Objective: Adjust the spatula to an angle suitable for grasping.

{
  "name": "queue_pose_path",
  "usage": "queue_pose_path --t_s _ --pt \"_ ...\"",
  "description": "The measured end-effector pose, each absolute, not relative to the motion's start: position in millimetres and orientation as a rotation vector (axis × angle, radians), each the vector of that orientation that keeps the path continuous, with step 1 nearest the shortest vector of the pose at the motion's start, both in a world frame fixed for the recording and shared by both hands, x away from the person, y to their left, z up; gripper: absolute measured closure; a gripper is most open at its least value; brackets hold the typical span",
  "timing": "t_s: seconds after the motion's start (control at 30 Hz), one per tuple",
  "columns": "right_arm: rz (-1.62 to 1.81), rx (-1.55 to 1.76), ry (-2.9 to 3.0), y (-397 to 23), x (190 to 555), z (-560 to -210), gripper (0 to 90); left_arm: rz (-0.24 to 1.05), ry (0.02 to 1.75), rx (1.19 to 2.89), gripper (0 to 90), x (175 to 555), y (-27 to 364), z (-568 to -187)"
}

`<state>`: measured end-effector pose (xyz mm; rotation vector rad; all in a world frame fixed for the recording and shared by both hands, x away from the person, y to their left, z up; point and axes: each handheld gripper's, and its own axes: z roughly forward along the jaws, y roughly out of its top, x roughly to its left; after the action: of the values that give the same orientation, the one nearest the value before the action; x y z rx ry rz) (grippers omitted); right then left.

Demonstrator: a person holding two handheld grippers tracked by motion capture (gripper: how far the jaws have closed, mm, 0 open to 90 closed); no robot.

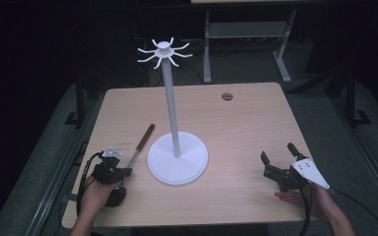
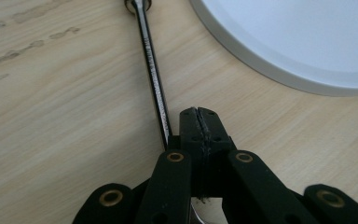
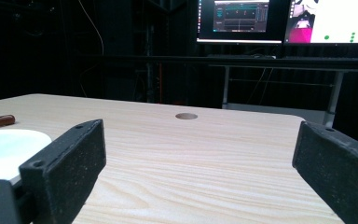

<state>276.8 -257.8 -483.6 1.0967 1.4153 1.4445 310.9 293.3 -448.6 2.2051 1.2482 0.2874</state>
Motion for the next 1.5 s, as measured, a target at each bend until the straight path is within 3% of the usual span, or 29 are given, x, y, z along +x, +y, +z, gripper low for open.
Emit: queue_pose_path --t_s 1.5 --pt "1.445 1.097 1.415 -257.9 276.8 -483.6 2.0 0.441 1.352 2.190 89.5 323.8 339.8 -447.1"
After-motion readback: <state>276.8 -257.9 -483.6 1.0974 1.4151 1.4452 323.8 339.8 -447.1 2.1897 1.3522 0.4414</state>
